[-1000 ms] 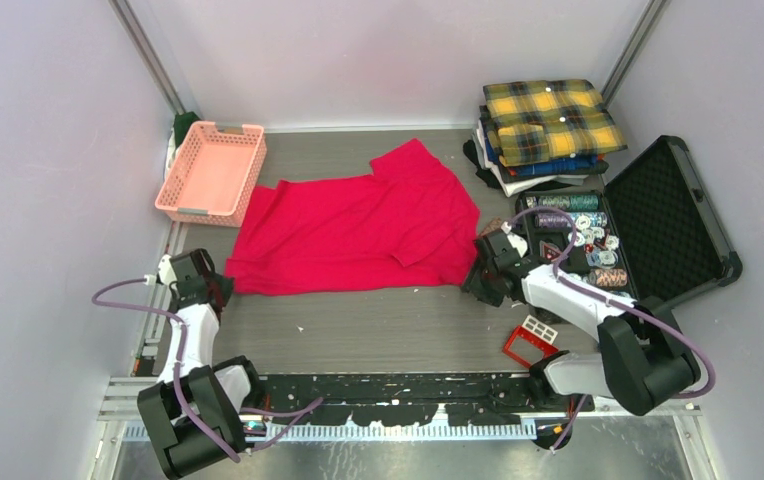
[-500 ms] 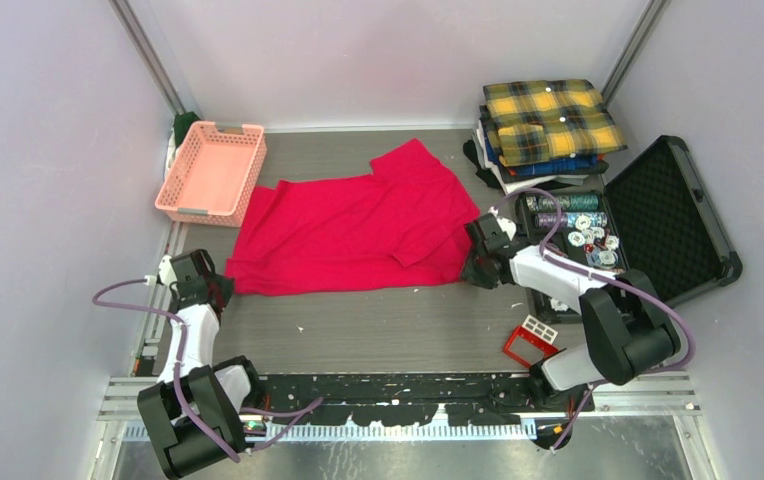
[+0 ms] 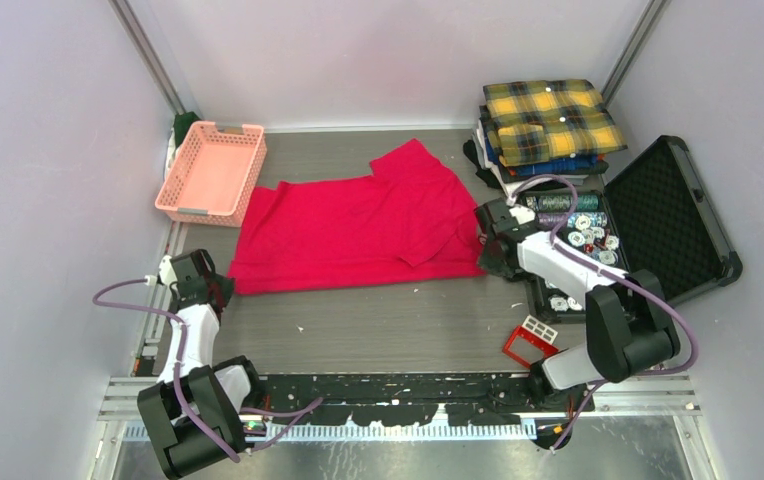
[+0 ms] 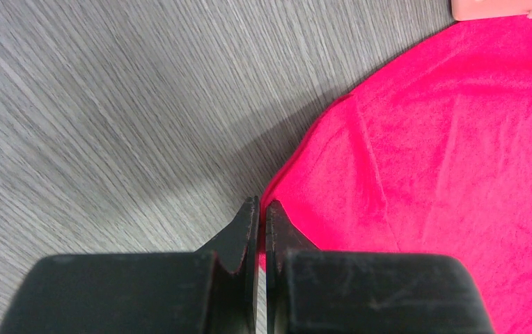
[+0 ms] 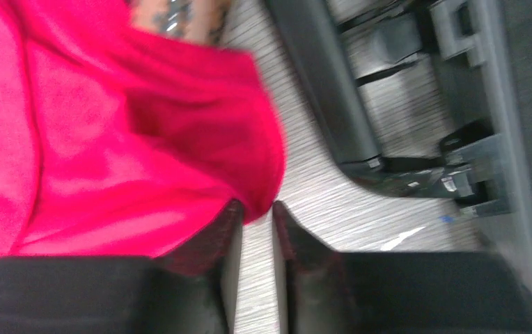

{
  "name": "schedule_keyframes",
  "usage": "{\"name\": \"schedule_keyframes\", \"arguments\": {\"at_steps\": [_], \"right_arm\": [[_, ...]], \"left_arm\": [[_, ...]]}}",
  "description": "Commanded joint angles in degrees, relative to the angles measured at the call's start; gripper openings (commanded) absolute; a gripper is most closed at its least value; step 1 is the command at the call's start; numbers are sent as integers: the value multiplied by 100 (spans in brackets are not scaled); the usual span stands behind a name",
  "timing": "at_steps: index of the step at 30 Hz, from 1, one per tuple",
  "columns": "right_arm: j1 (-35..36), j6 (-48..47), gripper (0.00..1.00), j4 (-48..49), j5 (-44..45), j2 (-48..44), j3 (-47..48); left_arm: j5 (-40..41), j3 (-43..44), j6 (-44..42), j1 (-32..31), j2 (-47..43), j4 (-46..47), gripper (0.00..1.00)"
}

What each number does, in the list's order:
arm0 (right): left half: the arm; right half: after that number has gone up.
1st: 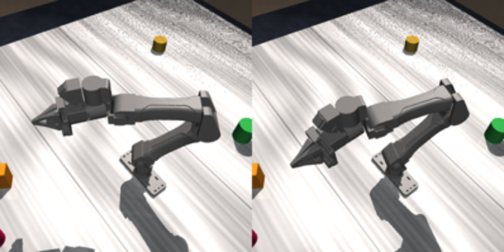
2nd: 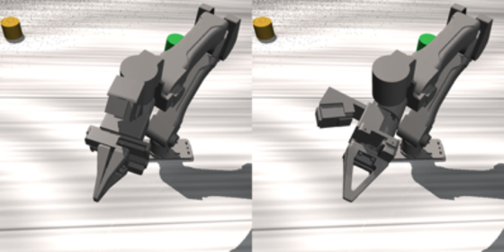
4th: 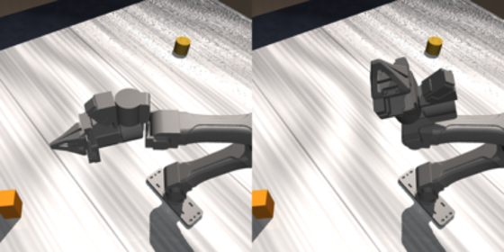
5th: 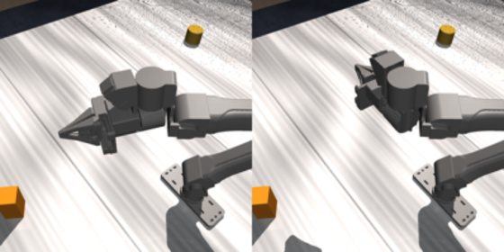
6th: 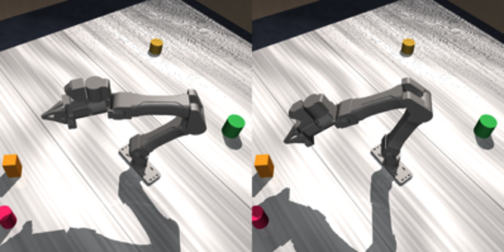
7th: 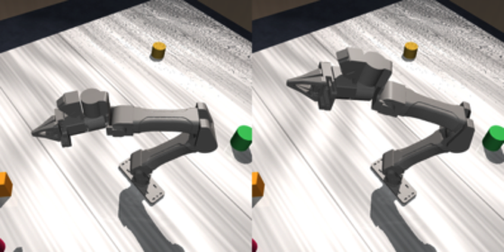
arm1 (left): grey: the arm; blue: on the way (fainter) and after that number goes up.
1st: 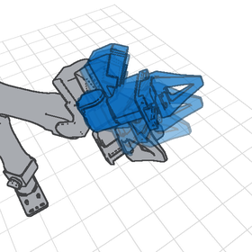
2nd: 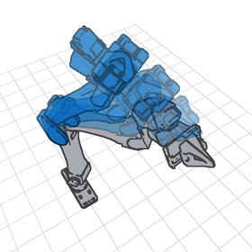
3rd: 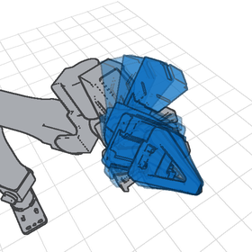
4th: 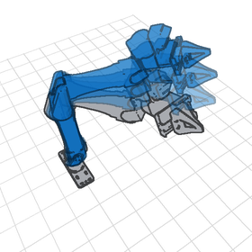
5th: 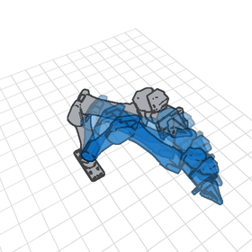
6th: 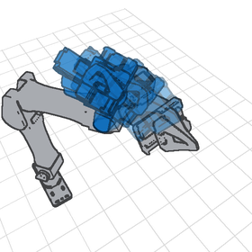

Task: Fold and stack the mixed laundry pile
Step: Fold the T-shirt at the center of the board.

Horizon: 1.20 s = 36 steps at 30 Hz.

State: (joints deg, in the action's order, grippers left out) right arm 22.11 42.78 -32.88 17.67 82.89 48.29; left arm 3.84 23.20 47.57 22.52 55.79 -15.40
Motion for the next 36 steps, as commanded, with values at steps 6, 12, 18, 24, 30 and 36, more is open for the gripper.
{"name": "schedule_keyframes", "arguments": {"at_steps": [6,12,18,24,30,36], "right_arm": [[-524,227,58,-166,-371,-735,-12],[-506,728,57,661,-1385,-1526,-1053],[-514,753,55,1490,-1671,-1121,-1342],[-542,755,55,2294,-1614,-451,-1398],[-631,765,39,2310,-1290,71,-1380],[-634,793,4,2259,-1111,76,-1378]], "left_arm": [[110,23,-46,46,-107,41,0],[62,-21,-38,49,-117,77,0],[5,-48,-16,47,-49,166,0],[26,-26,-46,48,-98,124,0],[41,-18,-64,44,-74,155,0],[-88,14,-45,45,58,266,0]]}}
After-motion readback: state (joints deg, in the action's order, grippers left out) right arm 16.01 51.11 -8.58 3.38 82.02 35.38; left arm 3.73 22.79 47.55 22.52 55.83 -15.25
